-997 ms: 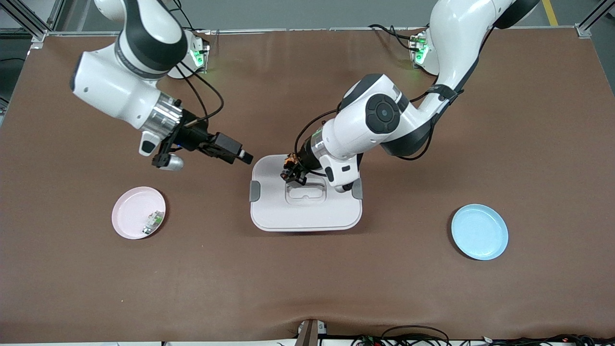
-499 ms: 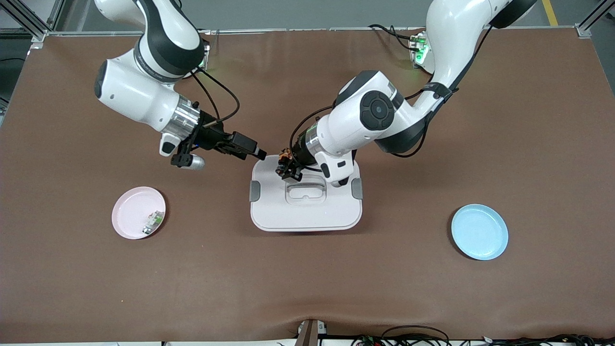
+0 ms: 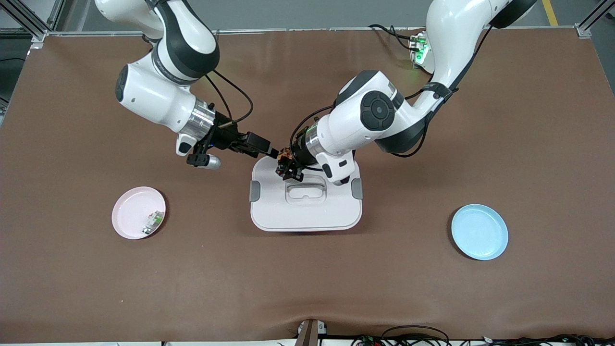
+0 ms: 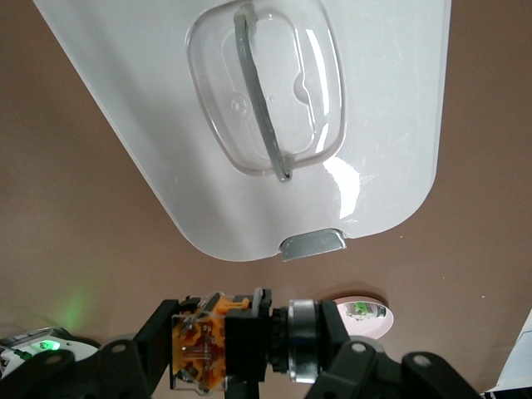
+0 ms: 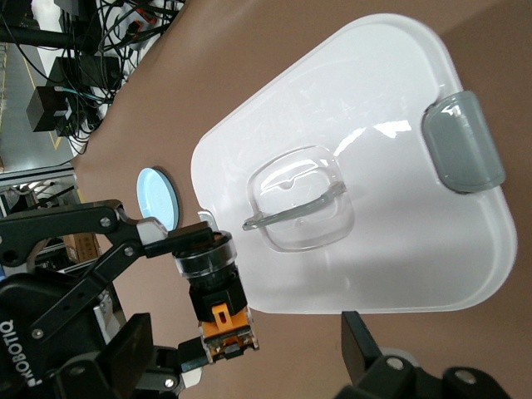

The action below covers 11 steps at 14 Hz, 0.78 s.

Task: Transfer orange switch to right arm and place
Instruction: 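Grasp the switch's black cap with the right gripper above the box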

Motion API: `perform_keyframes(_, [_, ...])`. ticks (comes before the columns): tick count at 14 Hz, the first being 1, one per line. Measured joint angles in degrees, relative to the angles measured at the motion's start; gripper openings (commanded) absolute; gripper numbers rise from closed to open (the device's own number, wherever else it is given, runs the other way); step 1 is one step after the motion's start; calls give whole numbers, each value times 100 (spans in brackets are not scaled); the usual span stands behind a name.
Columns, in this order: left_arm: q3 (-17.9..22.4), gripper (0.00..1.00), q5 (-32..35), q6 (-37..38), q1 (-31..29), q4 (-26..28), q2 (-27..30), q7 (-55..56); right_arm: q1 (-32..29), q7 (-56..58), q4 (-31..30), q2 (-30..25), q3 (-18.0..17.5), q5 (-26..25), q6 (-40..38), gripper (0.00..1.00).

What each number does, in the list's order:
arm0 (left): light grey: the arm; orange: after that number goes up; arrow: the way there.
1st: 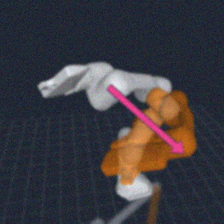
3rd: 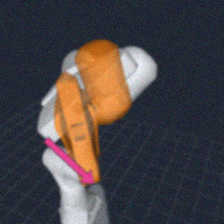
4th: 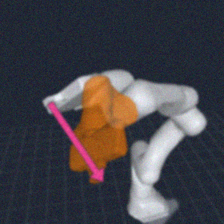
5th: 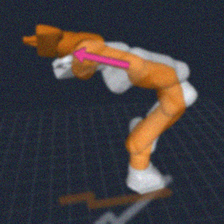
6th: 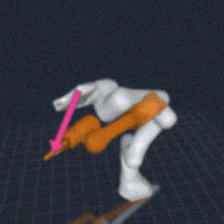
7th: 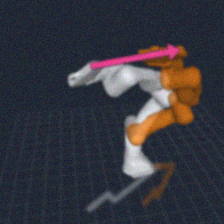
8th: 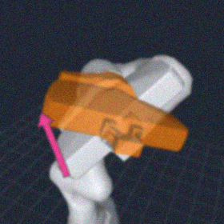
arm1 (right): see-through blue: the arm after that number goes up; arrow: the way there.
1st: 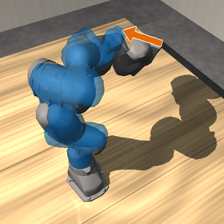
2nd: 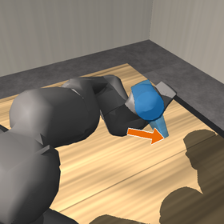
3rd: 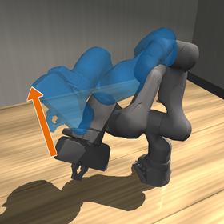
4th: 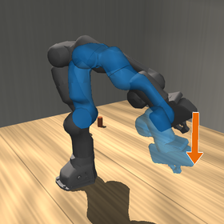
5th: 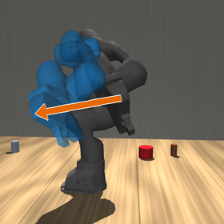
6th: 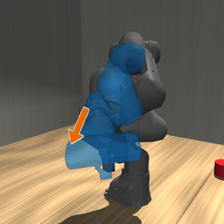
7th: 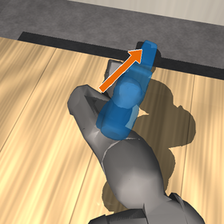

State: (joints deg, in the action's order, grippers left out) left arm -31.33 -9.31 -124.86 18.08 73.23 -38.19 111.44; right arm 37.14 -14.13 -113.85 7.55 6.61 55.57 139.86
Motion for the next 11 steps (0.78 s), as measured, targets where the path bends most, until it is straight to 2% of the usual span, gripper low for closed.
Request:
perform_keyframes(6, [-1,4,-3,0,2,-6,0,5,161,-28,0,90,1,284,131,100])
perform_keyframes(11, [-1,6,-3,0,2,-13,0,6,242,-29,7,153,0,307,246,100])
